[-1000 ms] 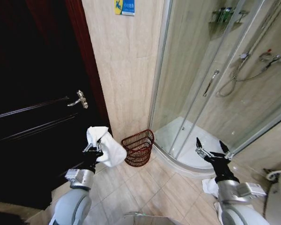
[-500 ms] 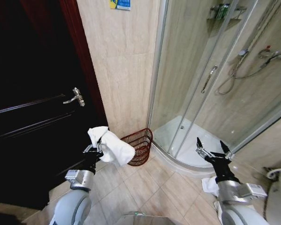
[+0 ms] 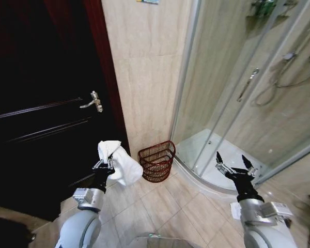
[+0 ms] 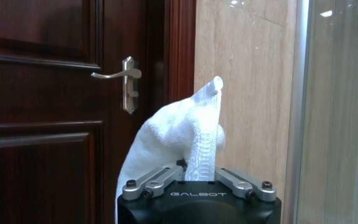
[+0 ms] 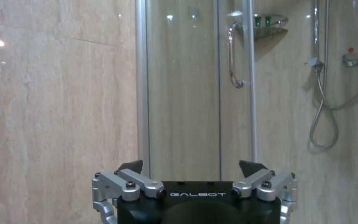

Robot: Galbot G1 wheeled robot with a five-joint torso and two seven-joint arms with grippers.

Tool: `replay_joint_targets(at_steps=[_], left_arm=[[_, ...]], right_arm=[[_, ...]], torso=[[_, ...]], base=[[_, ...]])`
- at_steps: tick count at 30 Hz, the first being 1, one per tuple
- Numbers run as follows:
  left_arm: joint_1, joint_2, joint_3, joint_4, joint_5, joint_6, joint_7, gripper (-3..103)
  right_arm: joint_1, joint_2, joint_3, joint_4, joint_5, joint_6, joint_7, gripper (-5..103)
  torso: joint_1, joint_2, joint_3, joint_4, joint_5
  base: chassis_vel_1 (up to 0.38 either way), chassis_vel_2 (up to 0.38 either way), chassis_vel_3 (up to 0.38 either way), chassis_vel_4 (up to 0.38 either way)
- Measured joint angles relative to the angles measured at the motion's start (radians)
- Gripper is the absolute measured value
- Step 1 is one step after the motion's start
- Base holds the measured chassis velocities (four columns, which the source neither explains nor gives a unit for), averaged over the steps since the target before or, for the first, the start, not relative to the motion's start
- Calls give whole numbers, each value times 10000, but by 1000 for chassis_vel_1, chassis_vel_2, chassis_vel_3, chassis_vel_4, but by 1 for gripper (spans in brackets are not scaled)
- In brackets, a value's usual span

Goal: Discard the used towel into the hamper.

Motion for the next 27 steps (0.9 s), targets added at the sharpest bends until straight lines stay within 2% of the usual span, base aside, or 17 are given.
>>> replay_joint_targets(at_steps=[6,27], left_arm=[[42,-57,10,65,109,-183,116,3],[27,-13,14,134,100,-193,150,3]], right_arm=[[-8,0,0,6,0,-6,-23,100],[-71,36,27,25,-23,-145,-101,100]], torso=[[-53,-111,-70,-2,0],[-233,-538,-309,-2,-2]], base=[[0,0,0,0],[-16,-11,13,22]])
